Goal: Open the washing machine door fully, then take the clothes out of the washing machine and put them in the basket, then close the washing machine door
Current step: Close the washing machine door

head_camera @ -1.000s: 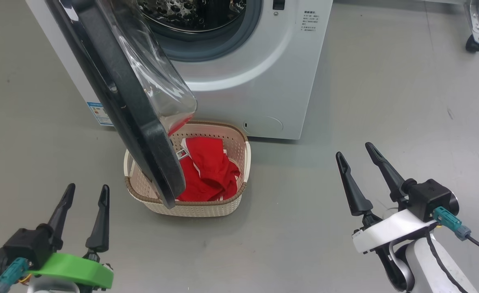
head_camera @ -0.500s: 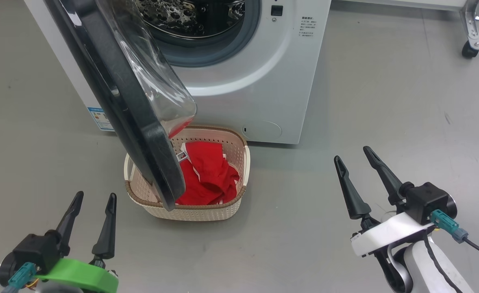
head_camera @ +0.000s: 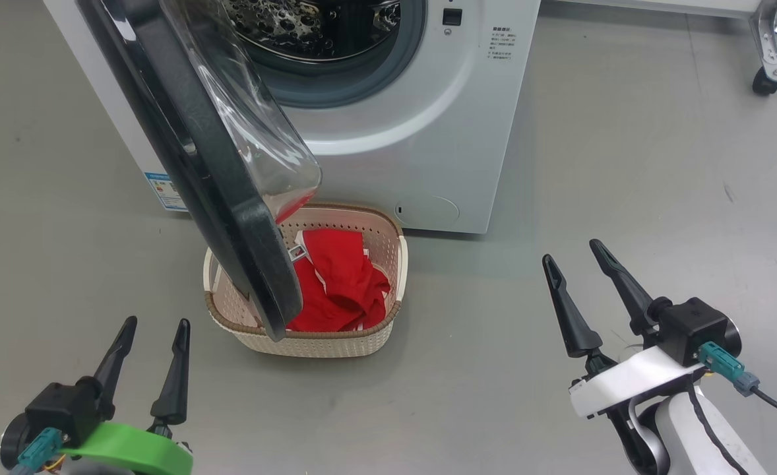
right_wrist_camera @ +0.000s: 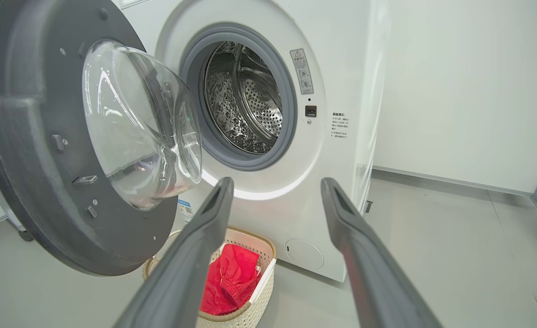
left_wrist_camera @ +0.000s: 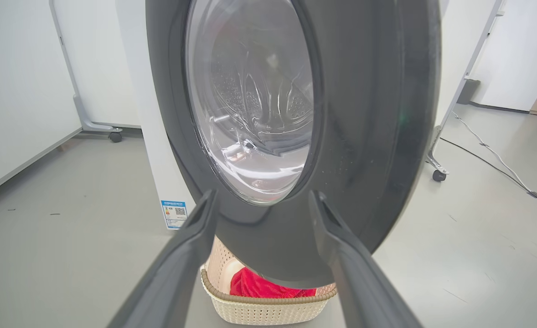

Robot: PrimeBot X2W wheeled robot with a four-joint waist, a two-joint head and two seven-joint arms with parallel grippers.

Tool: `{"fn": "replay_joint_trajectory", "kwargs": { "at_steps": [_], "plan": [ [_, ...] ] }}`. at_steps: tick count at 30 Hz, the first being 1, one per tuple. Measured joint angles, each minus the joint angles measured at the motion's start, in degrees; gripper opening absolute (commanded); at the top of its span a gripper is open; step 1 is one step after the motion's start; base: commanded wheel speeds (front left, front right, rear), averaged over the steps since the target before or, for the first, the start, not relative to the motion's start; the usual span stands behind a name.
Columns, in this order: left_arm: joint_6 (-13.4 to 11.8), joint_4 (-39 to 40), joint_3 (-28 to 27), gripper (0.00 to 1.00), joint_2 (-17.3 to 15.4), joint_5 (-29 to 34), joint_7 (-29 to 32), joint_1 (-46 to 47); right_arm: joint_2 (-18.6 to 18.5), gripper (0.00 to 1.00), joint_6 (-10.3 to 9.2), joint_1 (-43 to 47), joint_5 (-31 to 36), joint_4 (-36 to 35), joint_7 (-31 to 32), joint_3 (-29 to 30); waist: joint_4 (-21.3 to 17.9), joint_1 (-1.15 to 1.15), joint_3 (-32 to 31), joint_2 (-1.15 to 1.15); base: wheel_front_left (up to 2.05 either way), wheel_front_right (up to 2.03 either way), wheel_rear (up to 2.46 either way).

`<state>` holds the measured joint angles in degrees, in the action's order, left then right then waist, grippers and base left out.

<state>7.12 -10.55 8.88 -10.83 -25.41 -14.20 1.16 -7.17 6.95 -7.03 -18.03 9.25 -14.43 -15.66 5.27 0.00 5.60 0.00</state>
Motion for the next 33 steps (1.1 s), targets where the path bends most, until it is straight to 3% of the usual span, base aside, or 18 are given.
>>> {"fn": "replay_joint_trajectory", "kwargs": {
  "at_steps": [17,18,19,20,21,28,33],
  "plan": [
    [0.00,-0.60,-0.62,1.00,0.88,-0.26,-0.07,0.18,0.14,1.00,0.01,0.13,0.02,-0.02,0.00,0.30,0.11,0.00,-0.16,0.00,0.00,0.00,0.00],
    [0.00,-0.62,-0.57,0.91,0.87,-0.26,-0.07,0.18,0.15,1.00,0.01,0.21,0.02,-0.02,0.00,0.30,0.10,0.00,-0.15,0.00,0.00,0.00,0.00],
    [0.00,-0.62,-0.52,0.45,0.87,-0.26,-0.07,0.18,0.16,1.00,0.01,0.25,0.02,-0.02,0.00,0.30,0.09,0.00,-0.13,0.00,0.00,0.00,0.00],
    [0.00,-0.65,-0.38,0.12,0.87,-0.27,-0.07,0.18,0.18,1.00,0.01,0.25,0.02,-0.02,0.00,0.30,0.07,0.00,-0.11,0.00,0.00,0.00,0.00],
    [0.00,-0.69,-0.22,0.00,0.87,-0.27,-0.07,0.18,0.21,1.00,0.01,0.26,0.03,-0.03,0.00,0.30,0.06,0.00,-0.08,0.00,0.00,0.00,0.00],
    [0.01,-0.85,0.03,0.00,0.90,-1.89,-0.07,0.20,0.36,1.00,0.02,0.40,0.08,-0.19,0.00,0.30,-0.05,0.00,0.34,0.00,0.00,0.00,0.00],
    [0.01,-1.07,-1.69,0.00,1.49,-7.80,-0.07,1.05,0.35,1.00,0.02,0.42,0.09,-0.19,0.00,0.38,-0.09,0.00,0.68,0.00,0.00,0.00,0.00]
  ]
}}
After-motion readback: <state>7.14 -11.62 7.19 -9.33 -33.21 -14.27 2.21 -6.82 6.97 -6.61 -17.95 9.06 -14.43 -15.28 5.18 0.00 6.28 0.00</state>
